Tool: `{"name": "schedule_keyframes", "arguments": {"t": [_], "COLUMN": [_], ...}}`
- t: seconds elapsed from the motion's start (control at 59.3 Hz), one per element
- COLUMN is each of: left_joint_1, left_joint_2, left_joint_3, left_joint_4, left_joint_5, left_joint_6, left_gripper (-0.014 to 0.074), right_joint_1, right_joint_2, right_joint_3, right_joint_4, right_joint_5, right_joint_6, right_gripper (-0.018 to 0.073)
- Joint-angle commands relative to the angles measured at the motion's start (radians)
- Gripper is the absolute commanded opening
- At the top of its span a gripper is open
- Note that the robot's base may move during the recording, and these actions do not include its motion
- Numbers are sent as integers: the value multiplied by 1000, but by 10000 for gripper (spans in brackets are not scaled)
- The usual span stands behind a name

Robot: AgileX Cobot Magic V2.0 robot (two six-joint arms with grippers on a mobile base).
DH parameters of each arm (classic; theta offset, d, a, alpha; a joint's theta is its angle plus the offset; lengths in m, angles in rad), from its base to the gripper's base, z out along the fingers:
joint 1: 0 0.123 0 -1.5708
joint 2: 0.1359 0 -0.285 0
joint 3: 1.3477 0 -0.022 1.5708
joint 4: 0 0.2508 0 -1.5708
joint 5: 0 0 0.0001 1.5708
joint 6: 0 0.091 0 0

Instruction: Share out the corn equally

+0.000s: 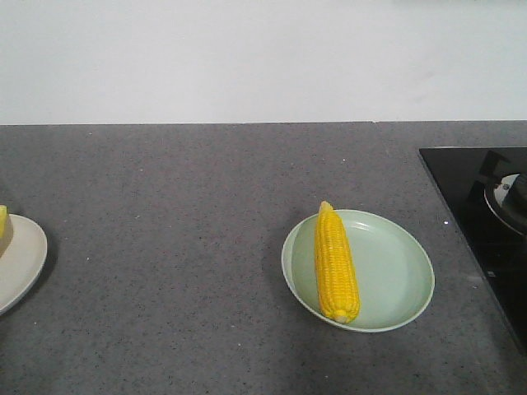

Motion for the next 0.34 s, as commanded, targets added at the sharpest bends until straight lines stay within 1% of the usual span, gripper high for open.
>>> {"name": "schedule_keyframes", "arguments": {"t": [0.0,0.321], "left_joint_1": [1,1], "left_joint_2": [-16,-16], "left_joint_3": [12,12], "left_joint_4": [-1,-1], "left_joint_5": [-78,-78], "left_joint_6": [-1,-1], "left_gripper": [-7,-7], "right_joint_1": [-7,-7], "right_joint_2": [-6,-6], "right_joint_3": [11,11], "right_joint_4": [-8,-8], "right_joint_5": [-77,-77], "right_joint_6": [-6,-6], "right_gripper": [-6,-6]}}
